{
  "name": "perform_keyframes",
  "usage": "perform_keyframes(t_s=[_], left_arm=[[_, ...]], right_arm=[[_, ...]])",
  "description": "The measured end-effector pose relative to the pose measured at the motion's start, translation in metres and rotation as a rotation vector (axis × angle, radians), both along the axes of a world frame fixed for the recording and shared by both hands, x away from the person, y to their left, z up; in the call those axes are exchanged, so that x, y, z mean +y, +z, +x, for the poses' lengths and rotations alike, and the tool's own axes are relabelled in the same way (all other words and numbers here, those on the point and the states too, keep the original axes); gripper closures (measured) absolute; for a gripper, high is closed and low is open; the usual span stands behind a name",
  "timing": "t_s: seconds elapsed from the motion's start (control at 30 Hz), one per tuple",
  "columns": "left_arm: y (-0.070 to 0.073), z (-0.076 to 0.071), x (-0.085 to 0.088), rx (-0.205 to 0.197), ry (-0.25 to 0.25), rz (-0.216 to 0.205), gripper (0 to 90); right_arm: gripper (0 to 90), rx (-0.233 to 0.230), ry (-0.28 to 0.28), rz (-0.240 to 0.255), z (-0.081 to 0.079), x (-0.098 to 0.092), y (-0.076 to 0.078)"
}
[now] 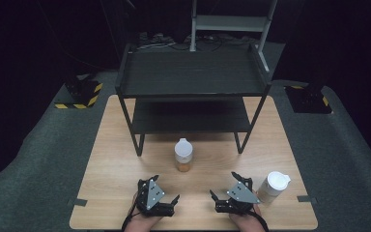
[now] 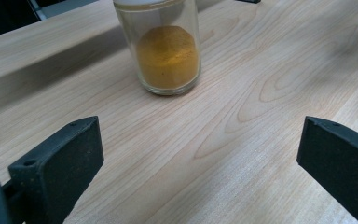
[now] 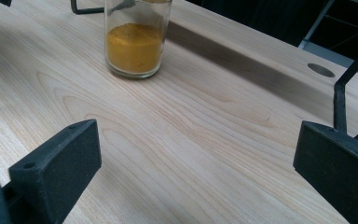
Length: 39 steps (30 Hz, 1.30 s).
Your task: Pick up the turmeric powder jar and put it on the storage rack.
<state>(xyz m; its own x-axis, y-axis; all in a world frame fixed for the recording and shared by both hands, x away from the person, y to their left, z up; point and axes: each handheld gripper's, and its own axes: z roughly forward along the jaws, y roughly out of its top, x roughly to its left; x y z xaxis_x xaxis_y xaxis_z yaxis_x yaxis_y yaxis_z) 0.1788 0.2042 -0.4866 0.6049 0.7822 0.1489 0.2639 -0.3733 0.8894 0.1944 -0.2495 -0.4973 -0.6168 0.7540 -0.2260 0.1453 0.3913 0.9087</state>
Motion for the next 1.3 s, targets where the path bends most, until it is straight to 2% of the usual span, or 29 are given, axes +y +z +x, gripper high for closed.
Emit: perform_keyframes(t_s=[0.3, 0.93, 1.3], left_arm=[[0.001, -0.001, 0.004, -0.003, -0.017, -0.019, 0.4], [0.015, -0.006, 0.012, -0.045, -0.027, -0.116, 0.4], [0.026, -0.002, 0.008, -0.071, -0.021, -0.121, 0.4]], right_arm=[[0.1, -0.002, 0.0, -0.002, -0.001, 0.0, 0.0], [0.1, -0.001, 0.0, 0.001, 0.0, 0.0, 0.0], [0.1, 0.0, 0.0, -0.003, 0.0, 0.0, 0.0]])
